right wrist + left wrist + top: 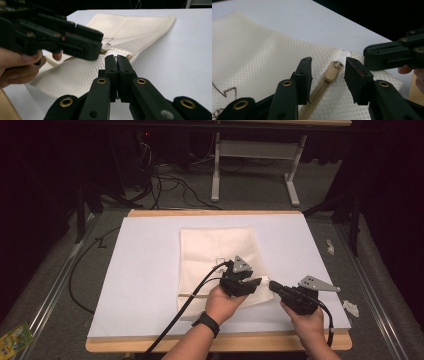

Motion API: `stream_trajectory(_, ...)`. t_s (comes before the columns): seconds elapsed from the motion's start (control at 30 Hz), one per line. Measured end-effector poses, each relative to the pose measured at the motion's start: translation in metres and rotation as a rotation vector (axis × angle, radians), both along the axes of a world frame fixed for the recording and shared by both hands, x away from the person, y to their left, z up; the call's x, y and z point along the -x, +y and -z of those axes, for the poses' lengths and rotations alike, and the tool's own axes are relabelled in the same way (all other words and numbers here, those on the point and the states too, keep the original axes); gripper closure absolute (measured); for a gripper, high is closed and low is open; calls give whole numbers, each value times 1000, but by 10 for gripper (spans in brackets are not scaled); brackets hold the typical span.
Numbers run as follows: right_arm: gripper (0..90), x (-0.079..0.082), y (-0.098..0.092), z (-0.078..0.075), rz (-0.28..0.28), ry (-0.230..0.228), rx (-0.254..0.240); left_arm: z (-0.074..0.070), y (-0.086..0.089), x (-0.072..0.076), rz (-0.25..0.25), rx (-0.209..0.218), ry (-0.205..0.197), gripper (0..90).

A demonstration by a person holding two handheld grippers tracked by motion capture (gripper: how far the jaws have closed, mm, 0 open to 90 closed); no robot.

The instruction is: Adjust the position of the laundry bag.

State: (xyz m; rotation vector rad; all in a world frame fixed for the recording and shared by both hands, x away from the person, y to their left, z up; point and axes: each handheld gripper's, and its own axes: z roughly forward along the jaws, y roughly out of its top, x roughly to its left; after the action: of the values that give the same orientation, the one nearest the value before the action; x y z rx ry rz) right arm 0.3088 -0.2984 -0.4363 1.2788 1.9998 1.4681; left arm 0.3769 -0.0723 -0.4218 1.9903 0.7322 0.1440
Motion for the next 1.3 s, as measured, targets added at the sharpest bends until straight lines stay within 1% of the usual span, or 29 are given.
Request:
stream_trajectory(0.03, 896, 0, 0, 0, 1, 1, 0, 2, 0, 0, 2, 6, 8, 573)
stream_trajectory(0.13, 896, 0, 0, 0, 3, 0, 3, 4, 1, 1, 6, 30, 26, 632)
stream_trajectory(0.17, 896, 0, 0, 0, 3, -1, 4, 5, 1, 1, 6, 34, 25, 672)
stream_trajectory(0.23, 897, 0, 0, 0, 4, -1, 4, 5, 2, 2, 6, 37, 24, 717)
stream_trajectory(0.27, 896, 0, 0, 0, 4, 0, 4, 5, 2, 3, 7, 36, 18, 764)
stream_trajectory(0.33, 897, 0, 0, 0, 2, -2, 6, 5, 3, 4, 10, 30, 9, 798)
stream_trajectory(0.4, 896, 0, 1, 0, 2, 0, 6, 4, 3, 6, 8, 27, -7, 808)
stream_trajectory(0.57, 896, 0, 1, 0, 2, 2, 5, 3, 3, 7, 3, 29, -13, 817)
stream_trajectory(0.77, 895, 0, 1, 1, 1, 1, 6, -2, 6, 10, -9, 42, -34, 821)
stream_trajectory(1.3, 878, -1, 3, 2, -6, 8, -4, -6, 10, 14, -16, 60, -40, 821)
